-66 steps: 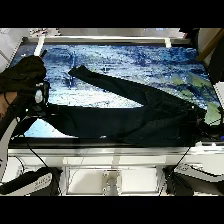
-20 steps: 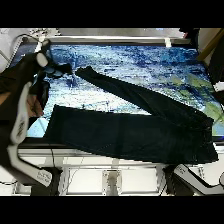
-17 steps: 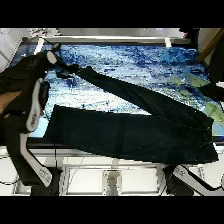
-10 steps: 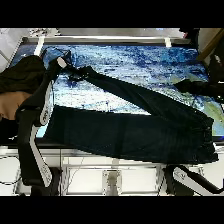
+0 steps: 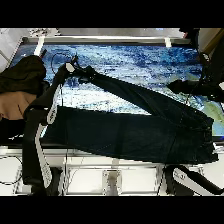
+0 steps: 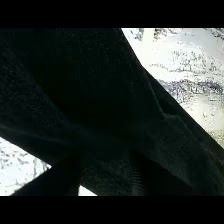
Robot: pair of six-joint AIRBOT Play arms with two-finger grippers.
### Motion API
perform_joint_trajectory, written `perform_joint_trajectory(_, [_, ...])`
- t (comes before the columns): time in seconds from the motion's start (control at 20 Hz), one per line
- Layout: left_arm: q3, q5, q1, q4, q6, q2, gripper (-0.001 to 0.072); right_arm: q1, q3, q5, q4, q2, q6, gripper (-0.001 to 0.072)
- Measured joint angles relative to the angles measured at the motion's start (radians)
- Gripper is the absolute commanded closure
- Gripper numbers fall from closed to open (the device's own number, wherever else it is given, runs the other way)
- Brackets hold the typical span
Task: Fold the clothes and pants, and hang the long-sleeved shirts on hangers.
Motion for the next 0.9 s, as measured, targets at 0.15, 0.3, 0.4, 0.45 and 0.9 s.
perform_joint_trajectory(0.15, [0.0,0.013,-0.008,-0.013,0.008,-0.006,0.0692,0.002,0.0,-0.001,-0.003,0.0,0.0,0.0298])
perform_joint_trajectory(0.3, [0.0,0.017,-0.01,-0.019,0.029,-0.002,0.0694,0.002,0.0,-0.001,-0.009,0.0,0.0,0.0298])
perform_joint_trajectory(0.4, [0.0,-0.002,-0.003,0.005,0.042,0.016,0.0694,0.002,0.0,0.001,-0.026,0.0,0.0,0.0299])
perform_joint_trajectory(0.45, [0.0,-0.023,0.003,0.036,0.045,0.032,0.0694,0.002,0.0,0.002,-0.037,0.0,0.0,0.0298])
perform_joint_trajectory(0.9, [-0.171,-0.345,0.029,0.576,0.05,0.334,0.0692,0.0,0.0,0.096,-0.123,0.0,0.002,0.0299])
